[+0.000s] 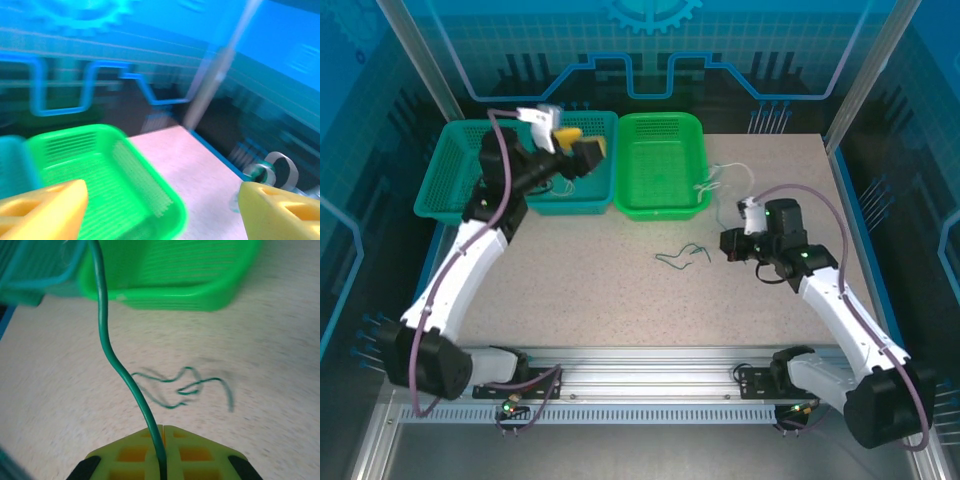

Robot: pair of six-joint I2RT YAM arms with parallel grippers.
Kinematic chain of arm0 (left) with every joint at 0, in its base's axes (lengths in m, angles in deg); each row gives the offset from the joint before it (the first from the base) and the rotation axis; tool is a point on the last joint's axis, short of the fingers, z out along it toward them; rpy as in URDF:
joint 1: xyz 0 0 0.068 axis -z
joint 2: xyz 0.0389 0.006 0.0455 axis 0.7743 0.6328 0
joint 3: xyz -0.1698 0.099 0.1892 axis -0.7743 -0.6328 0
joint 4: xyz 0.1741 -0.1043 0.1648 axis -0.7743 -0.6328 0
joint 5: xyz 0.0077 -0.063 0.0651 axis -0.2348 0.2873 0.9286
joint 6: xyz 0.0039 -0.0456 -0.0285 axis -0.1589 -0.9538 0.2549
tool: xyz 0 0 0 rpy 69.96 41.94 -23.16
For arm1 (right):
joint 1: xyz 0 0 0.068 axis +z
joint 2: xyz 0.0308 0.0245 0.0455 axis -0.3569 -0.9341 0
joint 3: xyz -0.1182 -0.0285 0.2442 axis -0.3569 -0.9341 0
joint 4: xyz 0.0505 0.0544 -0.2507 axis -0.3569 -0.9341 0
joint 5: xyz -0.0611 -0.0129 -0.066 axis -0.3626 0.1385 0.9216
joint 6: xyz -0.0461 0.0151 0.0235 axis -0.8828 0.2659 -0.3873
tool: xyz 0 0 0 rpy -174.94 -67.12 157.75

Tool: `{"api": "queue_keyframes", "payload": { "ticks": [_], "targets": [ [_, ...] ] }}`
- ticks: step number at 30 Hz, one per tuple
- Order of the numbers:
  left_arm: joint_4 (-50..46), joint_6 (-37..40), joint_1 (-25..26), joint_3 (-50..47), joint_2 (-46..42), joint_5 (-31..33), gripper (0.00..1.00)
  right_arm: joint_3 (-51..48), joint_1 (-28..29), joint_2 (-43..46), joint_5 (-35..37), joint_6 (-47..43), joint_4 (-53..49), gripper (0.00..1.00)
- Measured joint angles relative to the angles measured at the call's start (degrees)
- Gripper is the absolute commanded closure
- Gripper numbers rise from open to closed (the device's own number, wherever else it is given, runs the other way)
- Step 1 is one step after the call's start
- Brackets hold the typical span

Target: Untangle the cables

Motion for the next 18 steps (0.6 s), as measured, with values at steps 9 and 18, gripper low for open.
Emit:
{"api": "queue_keyframes", "payload": {
  "ticks": [9, 18],
  "targets": [
    [1.07, 13.73, 9.94, -15.39, -4.07, -7.41, 0.15, 4.17, 10.99, -6.93, -8.04, -8.66, -1.11, 1.00],
    [-4.15, 22.47, 10.51, -14.49, -5.14, -8.63, 0.06, 8.83, 16.57, -14.36, -6.05, -14.05, -6.21, 1.00]
  ]
}}
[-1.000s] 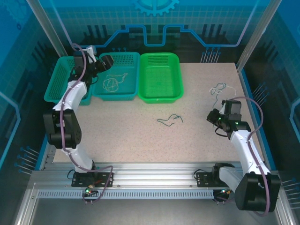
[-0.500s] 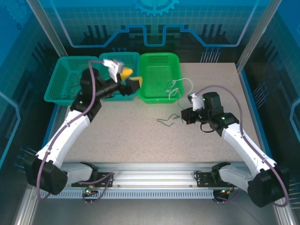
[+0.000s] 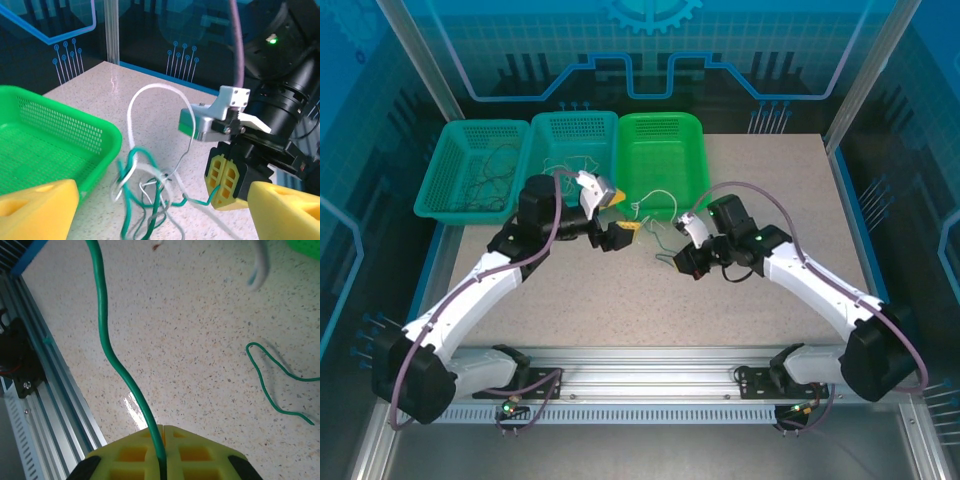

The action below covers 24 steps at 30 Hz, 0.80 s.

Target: Untangle the cables

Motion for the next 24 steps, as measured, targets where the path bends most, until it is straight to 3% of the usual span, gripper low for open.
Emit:
{"api": "queue_keyframes", "payload": {
  "ticks": [6, 10, 12, 13, 15, 16, 24],
  "targets": [
    [-10.51, 6.86, 0.22, 12.33, 5.05, 0.24, 0.03, 1.62, 3.52, -3.32, 1.97, -1.66, -2.25, 1.00],
    [-13.05, 7.28, 0.22, 14.62, 9.84, 0.15, 0.12, 2.64, 4.76, -3.93, 2.93, -2.16, -3.10, 1.00],
    [-14.45, 6.99, 0.22, 14.62, 12.02, 0.00, 0.27, 3.10, 4.85, -3.98, 3.43, -2.27, -3.32, 1.00],
    [-15.30, 6.60, 0.22, 14.62, 13.11, 0.00, 0.43, 3.28, 4.90, -3.98, 3.52, -2.29, -3.30, 1.00],
    [-16.17, 6.16, 0.22, 14.60, 14.21, 0.02, 0.87, 3.45, 4.92, -3.98, 3.85, -2.29, -3.43, 1.00],
    [-16.06, 5.79, 0.22, 14.36, 14.27, 0.26, 1.00, 3.48, 4.92, -3.98, 4.02, -2.29, -3.41, 1.00],
    [-4.00, -2.60, -0.09, 4.79, 5.68, 7.39, 1.00, 1.60, 4.42, -4.15, 12.90, -0.39, -1.16, 1.00]
  ]
}}
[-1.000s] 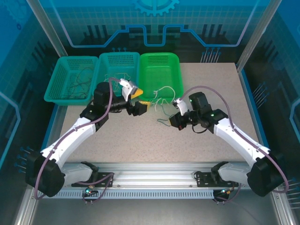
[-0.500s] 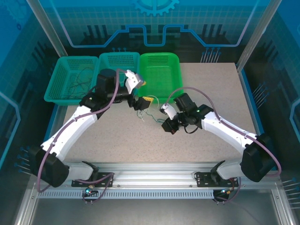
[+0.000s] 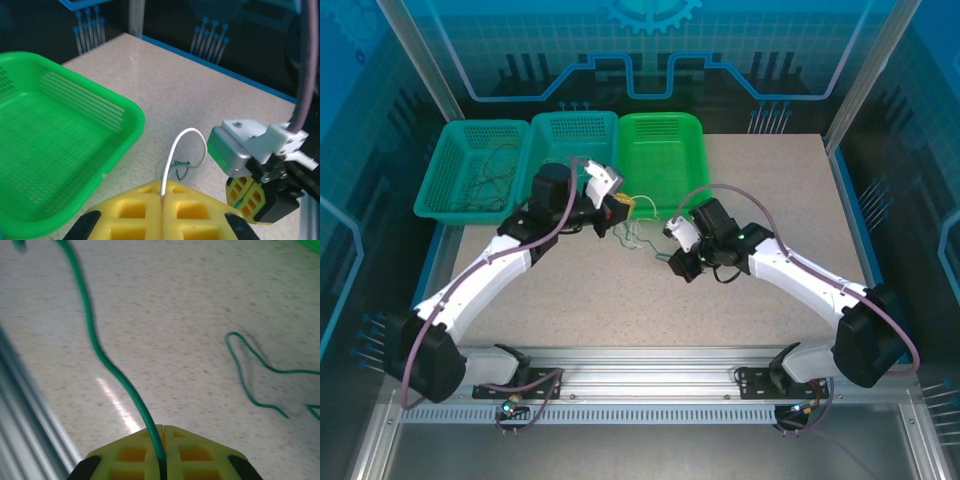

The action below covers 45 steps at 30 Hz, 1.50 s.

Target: Untangle the cables

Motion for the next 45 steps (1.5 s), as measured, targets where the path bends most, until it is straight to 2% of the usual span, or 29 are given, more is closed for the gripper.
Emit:
{"api": "queue_keyframes", "payload": {
  "ticks": [3, 9, 13, 17, 23, 27, 29, 35, 39, 43, 45],
  "targets": [
    [1.92, -3.76, -1.03, -1.73, -3.19, 4.17, 1.00, -2.62, -2.71, 0.00, 3.56, 2.36, 3.13, 1.00],
    [1.86, -11.08, -5.46, -5.31, -7.02, 9.66, 1.00, -4.61, -13.53, 1.33, 5.64, 8.74, 9.22, 1.00],
    [2.03, -14.23, -11.08, -5.53, -11.26, 14.62, 1.00, -8.90, -23.15, 2.29, 9.20, 14.36, 6.25, 1.00],
    [2.05, -16.28, -15.17, -5.53, -14.99, 17.31, 1.00, -11.19, -29.90, 3.69, 11.28, 19.26, 3.37, 1.00],
    [0.96, -17.00, -19.23, -5.51, -17.53, 19.93, 1.00, -12.76, -37.70, 9.68, 14.43, 25.44, 0.39, 1.00],
    [-3.23, -18.78, -23.96, -5.11, -17.79, 20.50, 1.00, -14.43, -47.01, 13.51, 14.53, 28.24, -0.76, 1.00],
    [-4.46, -19.80, -26.51, -4.96, -17.79, 20.00, 1.00, -14.82, -49.79, 15.32, 14.34, 28.57, -1.29, 1.00],
    [-4.61, -22.80, -27.74, -4.09, -17.20, 15.96, 1.00, -14.73, -48.06, 19.04, 7.82, 27.98, -0.76, 1.00],
    [-2.54, -24.28, -27.74, -1.33, -13.46, 14.82, 1.00, -13.73, -40.85, 19.19, 5.75, 27.06, -0.96, 1.00],
    [0.50, -25.33, -27.74, 4.96, -5.68, 13.90, 1.00, -10.60, -32.83, 19.10, 5.51, 26.01, -1.25, 1.00],
    [2.23, -25.68, -27.74, 8.74, -1.53, 13.60, 1.00, -9.35, -30.67, 18.97, 5.53, 25.73, -1.22, 1.00]
  ]
}}
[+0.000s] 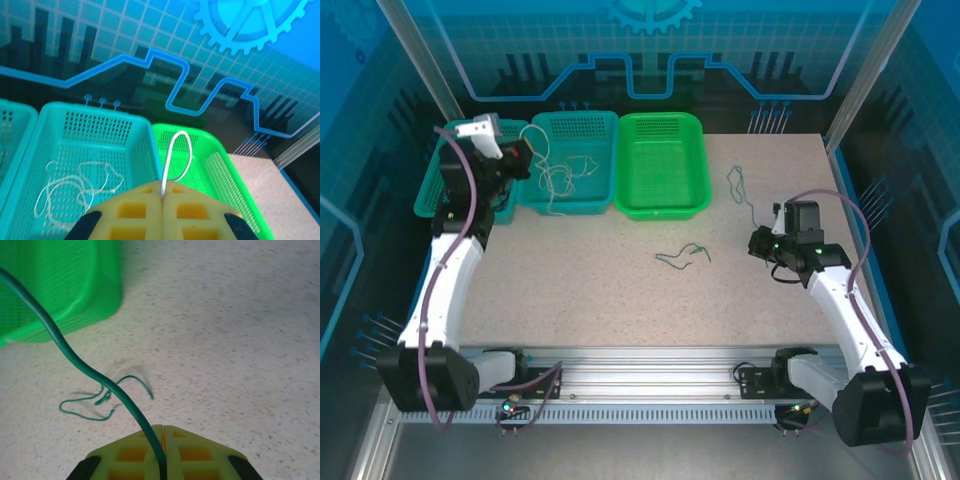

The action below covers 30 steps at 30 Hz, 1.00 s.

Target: Untangle the cables

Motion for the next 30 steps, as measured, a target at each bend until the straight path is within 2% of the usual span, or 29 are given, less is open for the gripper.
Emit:
{"api": "queue_keyframes", "payload": {
  "ticks": [11, 19, 20, 22, 24, 27, 30],
  "targets": [
    [6.60, -0.09, -1.31, 21.11, 21.86, 0.42, 1.00, 0.83, 3.21, -0.96, 1.51, -0.13, -1.38, 1.00],
    [10.19, -1.79, -1.55, 22.36, 34.75, -2.38, 0.99, 0.83, 3.72, -0.94, 1.77, -0.31, -2.08, 1.00],
    [10.16, -2.01, -1.55, 21.31, 35.19, -2.40, 0.90, 0.83, 3.74, -0.94, 1.77, -0.35, -2.16, 1.00],
    [9.92, -2.36, -1.55, 18.58, 35.32, -2.38, 0.63, 0.83, 3.74, -0.94, 1.90, -0.37, -2.25, 1.00],
    [9.79, -2.71, -1.49, 16.98, 35.32, -2.34, 0.48, 0.83, 3.78, -0.96, 1.90, -0.37, -2.34, 1.00],
    [10.12, -2.56, -1.31, 14.51, 34.95, -2.10, 0.36, 1.51, 4.00, -1.36, 1.84, -0.35, -2.71, 1.00],
    [9.77, -2.58, -0.87, 12.22, 33.46, -1.70, 0.30, 3.10, 5.05, -2.38, 1.60, -0.37, -2.75, 1.00]
  ]
}}
